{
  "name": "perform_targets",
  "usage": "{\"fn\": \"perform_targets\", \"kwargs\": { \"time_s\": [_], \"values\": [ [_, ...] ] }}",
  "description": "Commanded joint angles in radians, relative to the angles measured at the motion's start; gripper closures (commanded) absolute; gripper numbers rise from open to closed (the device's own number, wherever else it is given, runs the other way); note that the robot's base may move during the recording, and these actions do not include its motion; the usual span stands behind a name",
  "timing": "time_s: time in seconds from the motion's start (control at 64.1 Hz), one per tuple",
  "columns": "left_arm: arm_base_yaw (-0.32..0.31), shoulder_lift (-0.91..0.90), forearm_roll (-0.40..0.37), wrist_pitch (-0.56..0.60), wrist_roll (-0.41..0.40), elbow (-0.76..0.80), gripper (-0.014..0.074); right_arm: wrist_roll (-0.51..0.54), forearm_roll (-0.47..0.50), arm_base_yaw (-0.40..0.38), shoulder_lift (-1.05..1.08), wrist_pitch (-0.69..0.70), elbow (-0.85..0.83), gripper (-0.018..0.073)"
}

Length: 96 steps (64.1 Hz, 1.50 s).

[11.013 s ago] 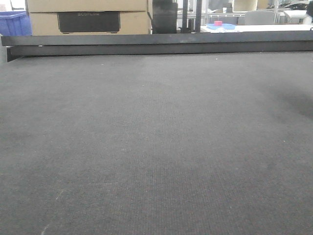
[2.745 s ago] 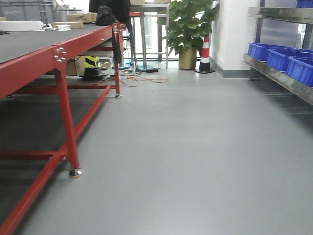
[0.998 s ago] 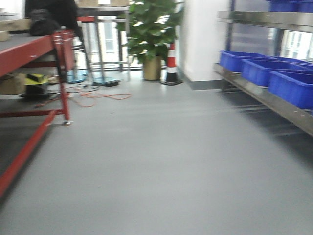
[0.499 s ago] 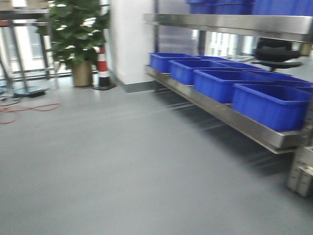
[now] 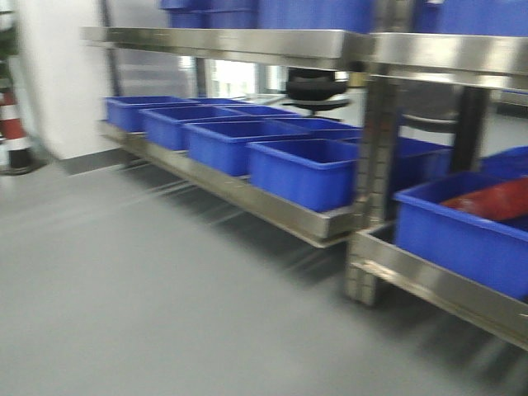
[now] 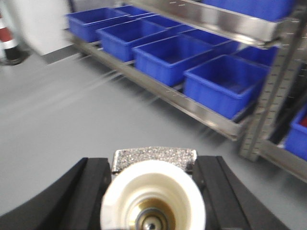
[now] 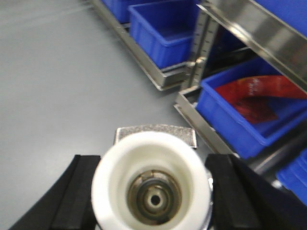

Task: Place valve from conveyor to right shelf box
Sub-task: 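Drive the base to the steel shelf of blue bins, holding both valves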

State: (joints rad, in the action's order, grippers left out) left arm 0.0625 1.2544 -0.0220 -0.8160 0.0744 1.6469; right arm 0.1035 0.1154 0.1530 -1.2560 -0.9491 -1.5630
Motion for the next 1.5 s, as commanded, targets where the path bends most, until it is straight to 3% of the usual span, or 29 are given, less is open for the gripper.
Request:
{"fn": "perform_targets", "kwargs": {
  "time_s": [0.0, 1.482],
  "values": [
    [-0.006, -0.011, -0.011, 0.058, -0.006, 0.012, 0.0707, 0.002, -0.007, 0.001, 0.016, 0.067, -0.021, 0.0713],
    [-0.006, -0.011, -0.011, 0.058, -0.006, 0.012, 0.0707, 0.002, -0.007, 0.001, 0.016, 0.067, -0.021, 0.0713]
  ]
}}
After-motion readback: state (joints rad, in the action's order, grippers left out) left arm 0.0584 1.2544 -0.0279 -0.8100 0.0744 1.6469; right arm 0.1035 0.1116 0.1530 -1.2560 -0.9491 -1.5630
